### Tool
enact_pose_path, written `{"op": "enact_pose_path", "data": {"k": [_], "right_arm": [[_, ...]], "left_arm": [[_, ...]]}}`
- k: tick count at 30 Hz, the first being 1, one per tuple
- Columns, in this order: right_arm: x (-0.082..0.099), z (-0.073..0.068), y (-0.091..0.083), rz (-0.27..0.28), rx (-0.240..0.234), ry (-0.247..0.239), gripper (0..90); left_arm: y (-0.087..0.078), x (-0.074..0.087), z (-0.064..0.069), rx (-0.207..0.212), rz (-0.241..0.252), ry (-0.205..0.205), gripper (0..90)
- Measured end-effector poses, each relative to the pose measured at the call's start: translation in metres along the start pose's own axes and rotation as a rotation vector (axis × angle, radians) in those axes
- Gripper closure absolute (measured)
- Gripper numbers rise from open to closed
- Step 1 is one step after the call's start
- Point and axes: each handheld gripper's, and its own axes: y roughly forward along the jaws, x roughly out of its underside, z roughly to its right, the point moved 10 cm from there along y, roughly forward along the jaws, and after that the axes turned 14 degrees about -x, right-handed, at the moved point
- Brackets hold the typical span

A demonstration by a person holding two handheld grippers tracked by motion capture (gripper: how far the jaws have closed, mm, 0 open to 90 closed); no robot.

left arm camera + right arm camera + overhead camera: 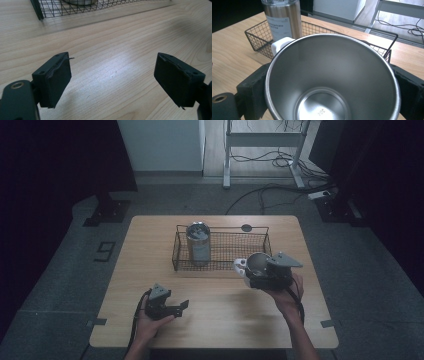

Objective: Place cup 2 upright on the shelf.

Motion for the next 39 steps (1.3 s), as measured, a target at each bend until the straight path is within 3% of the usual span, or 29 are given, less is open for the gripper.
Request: {"op": "enact_pose_path", "data": {"k": [14,21,39], "right_arm": [[-0.024,0.010,0.004,0.007,0.008,-0.010,5.9],[-0.028,0.016,0.012,0.002,0.007,0.009,6.0],[-0.039,0.029,0.025,-0.020,0.021,0.003,6.0]], "left_arm": [[0.004,0.003,-0.002,-0.024,-0.013,0.015,14.4],[0.003,0.003,0.000,-0.021,-0.011,0.023,14.4],[0.003,0.003,0.000,-0.018,-0.008,0.019,14.5]]}}
